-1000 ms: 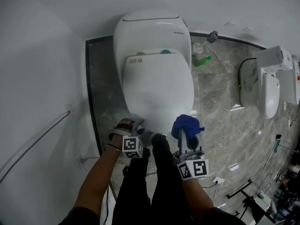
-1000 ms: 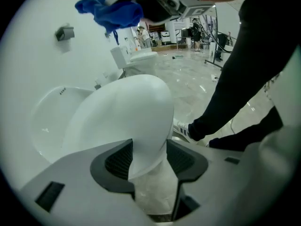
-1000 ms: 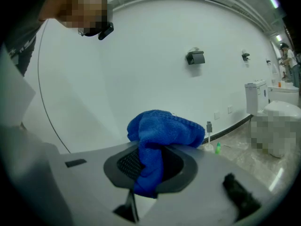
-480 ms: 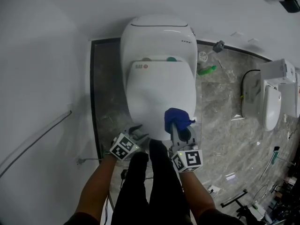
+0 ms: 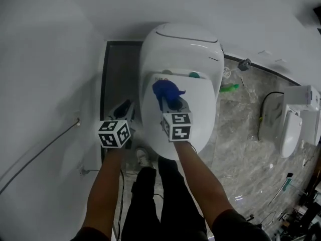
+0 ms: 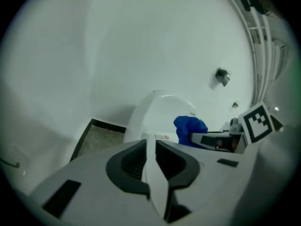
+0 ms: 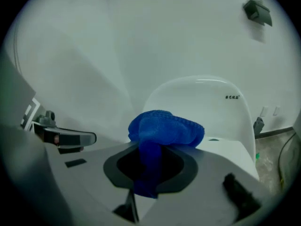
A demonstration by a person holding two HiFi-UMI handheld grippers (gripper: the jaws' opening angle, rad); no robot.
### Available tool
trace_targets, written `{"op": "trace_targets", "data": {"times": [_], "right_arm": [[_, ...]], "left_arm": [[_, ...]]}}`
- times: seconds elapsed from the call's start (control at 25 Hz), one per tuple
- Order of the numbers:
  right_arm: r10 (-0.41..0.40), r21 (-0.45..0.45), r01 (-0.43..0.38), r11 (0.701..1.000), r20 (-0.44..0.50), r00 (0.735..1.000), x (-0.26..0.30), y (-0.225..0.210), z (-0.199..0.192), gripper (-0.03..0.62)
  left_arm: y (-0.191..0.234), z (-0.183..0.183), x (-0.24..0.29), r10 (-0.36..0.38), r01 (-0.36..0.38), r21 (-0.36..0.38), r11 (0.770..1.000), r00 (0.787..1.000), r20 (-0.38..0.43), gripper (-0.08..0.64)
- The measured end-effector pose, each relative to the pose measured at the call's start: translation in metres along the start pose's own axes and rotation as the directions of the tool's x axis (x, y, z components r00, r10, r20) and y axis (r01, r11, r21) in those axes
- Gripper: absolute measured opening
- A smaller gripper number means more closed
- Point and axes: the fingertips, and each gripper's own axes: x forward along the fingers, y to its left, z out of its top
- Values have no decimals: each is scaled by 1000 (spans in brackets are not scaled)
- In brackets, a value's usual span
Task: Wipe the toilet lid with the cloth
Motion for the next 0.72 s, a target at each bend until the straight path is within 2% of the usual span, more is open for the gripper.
{"op": "trace_targets", "data": {"times": [0.04, 0.12, 0.28, 0.4, 0.56, 0.72], "right_arm": [[-6, -2, 6, 1000, -34, 999, 14, 1, -1, 58], [-7, -7, 7, 1000, -109, 994, 39, 4, -4, 58], [14, -16, -18, 1000, -235, 972, 79, 13, -14, 58], [-2, -42, -12, 999, -308, 951, 92, 8, -24, 57], [-22, -29, 13, 999, -330, 944, 92, -13, -26, 58], [-56, 11, 62, 998, -299, 953, 82, -46, -26, 57]], "left_arm": [[5, 7, 8, 22, -22, -24, 999, 1000, -2, 40], [5, 18, 24, 39, -40, -41, 998, 999, -10, 15], [2, 24, 45, 93, -91, 34, 995, 994, -61, 11], [2, 20, 51, 113, -108, 54, 993, 990, -85, 12], [1, 13, 61, 126, -115, 103, 988, 985, -116, 12], [-13, 7, 75, 90, -76, 101, 992, 987, -135, 12]]}}
